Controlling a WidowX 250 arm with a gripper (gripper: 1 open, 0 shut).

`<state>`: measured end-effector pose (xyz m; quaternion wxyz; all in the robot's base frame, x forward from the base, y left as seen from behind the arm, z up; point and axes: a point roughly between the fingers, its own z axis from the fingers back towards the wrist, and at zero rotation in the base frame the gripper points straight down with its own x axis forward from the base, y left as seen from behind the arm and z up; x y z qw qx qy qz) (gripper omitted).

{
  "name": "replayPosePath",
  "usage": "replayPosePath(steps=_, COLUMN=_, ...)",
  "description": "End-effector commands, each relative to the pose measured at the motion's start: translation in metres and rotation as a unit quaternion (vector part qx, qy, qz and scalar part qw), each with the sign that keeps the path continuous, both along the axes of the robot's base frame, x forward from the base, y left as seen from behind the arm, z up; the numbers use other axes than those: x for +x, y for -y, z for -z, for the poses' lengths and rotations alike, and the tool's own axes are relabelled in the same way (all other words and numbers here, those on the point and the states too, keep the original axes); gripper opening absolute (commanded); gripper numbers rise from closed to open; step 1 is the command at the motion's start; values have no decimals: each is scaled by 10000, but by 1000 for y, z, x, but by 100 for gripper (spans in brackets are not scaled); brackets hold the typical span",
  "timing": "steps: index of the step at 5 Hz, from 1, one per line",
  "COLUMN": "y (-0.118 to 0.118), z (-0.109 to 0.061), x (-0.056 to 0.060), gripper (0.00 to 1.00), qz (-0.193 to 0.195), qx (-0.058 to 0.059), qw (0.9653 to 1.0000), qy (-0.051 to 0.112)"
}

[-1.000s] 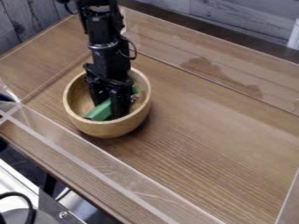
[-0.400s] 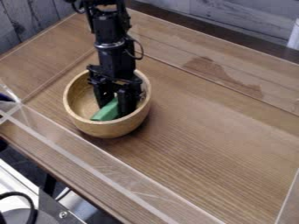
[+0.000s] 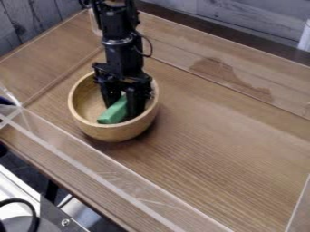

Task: Remove the green block from inside the brown bowl and put it on the table

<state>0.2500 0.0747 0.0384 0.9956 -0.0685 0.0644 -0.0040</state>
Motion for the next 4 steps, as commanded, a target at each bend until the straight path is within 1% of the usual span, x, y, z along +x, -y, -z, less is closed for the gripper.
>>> replayPosePath(steps=1, y=-6, z=-28, x=15, gripper=0, qz=8, qx=80, qw=9981, qy=612)
replayPosePath(steps=2, y=-1, z=-31, x=15, gripper=0, qz=-39, qx=179, qw=9982, qy=571)
replayPosePath(steps=4, y=5, z=-18, x=11, gripper=0, qz=142, qx=73, qw=9985, qy=523)
